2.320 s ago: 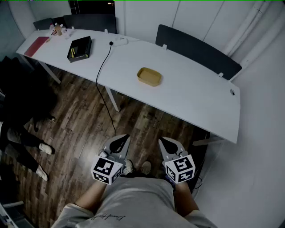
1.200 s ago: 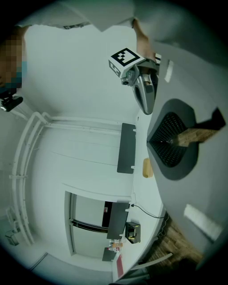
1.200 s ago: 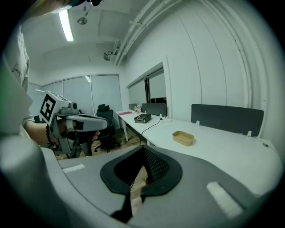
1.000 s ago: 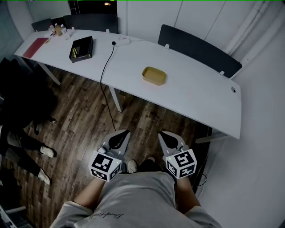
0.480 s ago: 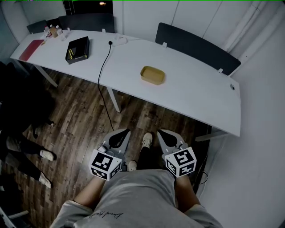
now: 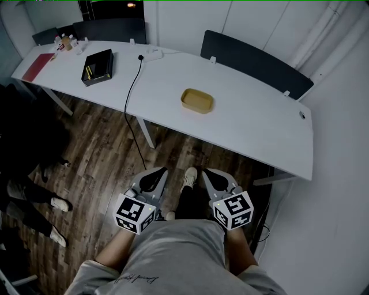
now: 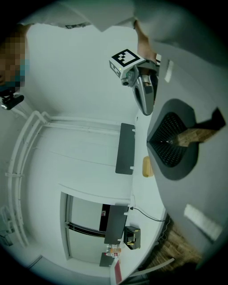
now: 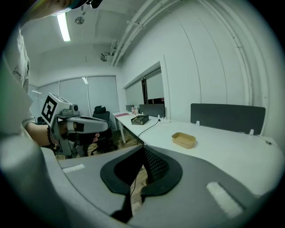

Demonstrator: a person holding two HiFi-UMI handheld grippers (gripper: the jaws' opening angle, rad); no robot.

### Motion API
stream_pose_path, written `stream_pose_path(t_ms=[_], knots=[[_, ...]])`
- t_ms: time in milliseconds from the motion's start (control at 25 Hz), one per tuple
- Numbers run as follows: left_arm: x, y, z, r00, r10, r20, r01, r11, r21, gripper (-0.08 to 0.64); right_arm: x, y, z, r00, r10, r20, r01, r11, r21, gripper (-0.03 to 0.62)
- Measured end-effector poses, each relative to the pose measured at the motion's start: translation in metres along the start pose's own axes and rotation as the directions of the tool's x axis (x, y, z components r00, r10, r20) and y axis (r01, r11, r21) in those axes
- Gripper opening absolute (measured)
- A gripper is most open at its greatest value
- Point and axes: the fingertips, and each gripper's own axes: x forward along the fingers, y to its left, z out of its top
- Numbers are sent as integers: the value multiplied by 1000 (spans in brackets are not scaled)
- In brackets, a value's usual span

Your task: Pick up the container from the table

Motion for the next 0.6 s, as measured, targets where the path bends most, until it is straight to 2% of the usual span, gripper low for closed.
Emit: stream_pose_path(t_ms=[240,600], knots=[[21,9,-3,1000,12,-14,-12,1000,28,0,16,-16,1,1000,10,0,-10,1000,12,15],[68,39,7,999,27,-18,-27,1000,16,0,54,-56,13,1000,26,-7,-26,999,20,15]])
